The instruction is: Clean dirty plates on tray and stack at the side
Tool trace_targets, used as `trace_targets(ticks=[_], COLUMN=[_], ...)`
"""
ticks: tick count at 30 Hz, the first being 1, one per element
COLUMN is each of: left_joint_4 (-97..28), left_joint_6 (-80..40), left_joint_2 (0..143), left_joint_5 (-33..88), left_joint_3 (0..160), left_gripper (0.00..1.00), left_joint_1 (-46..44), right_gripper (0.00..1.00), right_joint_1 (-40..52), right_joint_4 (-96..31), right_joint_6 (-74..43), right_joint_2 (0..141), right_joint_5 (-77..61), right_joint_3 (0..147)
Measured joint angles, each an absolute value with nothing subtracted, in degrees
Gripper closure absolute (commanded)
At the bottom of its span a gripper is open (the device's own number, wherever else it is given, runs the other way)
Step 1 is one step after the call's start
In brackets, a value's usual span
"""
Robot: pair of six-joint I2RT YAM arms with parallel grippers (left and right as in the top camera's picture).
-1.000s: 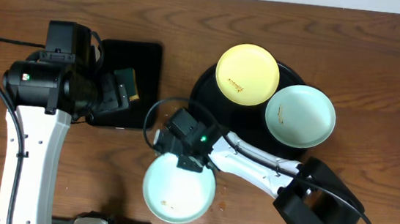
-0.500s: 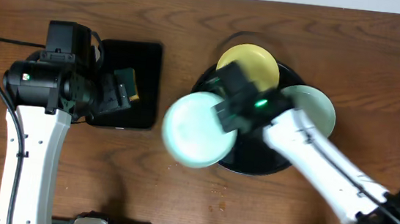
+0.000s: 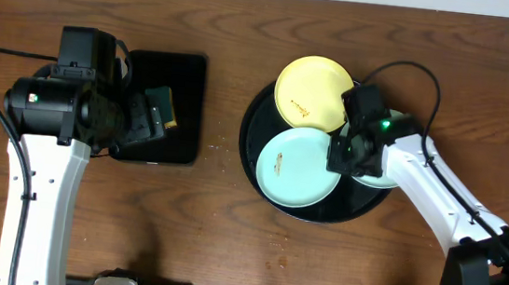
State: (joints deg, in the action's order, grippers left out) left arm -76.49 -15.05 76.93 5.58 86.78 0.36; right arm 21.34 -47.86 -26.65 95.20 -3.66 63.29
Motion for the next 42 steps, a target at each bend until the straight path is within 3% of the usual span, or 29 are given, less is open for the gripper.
trace_targets(ticks=[4,9,13,21,26,33,42], left_joint_4=[-76.47,-75.94,-75.83,-75.68,-75.31,-69.65,-50.00], left_joint_6=[-15.05,-15.05,-15.05,-15.05,-15.03,-15.03,-15.03], left_joint_2=[76.93,76.93,76.93,76.93,76.93,77.06,86.00], left_joint_5=[5.58,5.58,5.58,5.32,4.64,2.09,0.45], left_joint_3=[86.78,86.78,86.78,86.78,86.78,84.58,73.49], left_gripper=[0.14,0.14,0.14,0.14,0.14,0.14,0.14], left_joint_1=[0.36,0.36,0.36,0.36,0.36,0.36,0.36], right_gripper=[0.97,0.80,0.75,0.77,0.99,0.99,0.99], right_joint_1=[21.34,21.37,21.37,21.37,21.39,21.34,21.37], right_joint_4=[-44.12,-40.32,-38.28,-34.37,-31.66,-31.42,-31.18], right_joint_6=[-26.68,-26.35,-26.30,-28.23,-29.80,-31.20,-31.24], right_joint_2=[95.20,95.20,95.20,95.18,94.76,94.35,94.35], right_joint_5=[-4.19,-4.49,-4.54,-4.51,-5.10,-5.34,-5.32], right_joint_3=[59.83,56.51,54.11,49.15,48.25,48.25,48.23])
